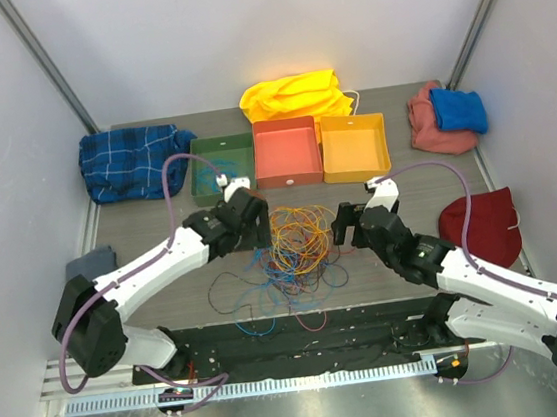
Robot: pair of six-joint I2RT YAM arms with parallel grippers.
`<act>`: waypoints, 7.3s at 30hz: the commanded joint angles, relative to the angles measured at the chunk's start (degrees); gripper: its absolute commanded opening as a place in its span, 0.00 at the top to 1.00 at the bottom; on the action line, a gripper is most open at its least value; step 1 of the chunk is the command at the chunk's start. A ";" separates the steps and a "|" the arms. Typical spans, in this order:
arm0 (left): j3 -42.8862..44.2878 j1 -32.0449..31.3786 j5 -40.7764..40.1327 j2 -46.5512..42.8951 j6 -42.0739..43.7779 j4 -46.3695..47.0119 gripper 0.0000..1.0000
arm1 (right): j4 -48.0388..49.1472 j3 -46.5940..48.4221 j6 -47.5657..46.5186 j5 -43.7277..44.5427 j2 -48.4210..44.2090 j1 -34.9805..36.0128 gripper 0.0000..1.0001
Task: Untangle the cables
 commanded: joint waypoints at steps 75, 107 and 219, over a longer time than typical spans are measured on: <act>65.02 -3.08 12.25 2.41 15.86 -9.22 1.00 | 24.63 8.21 -4.17 -15.48 -5.01 0.19 0.00; 41.99 -3.61 17.70 -4.62 12.17 -0.69 1.00 | 26.15 16.91 -1.45 -18.03 -1.59 0.36 0.17; 10.09 -7.74 -0.24 -21.76 2.23 6.24 0.00 | 10.15 10.59 -4.79 -5.72 -8.44 0.19 0.99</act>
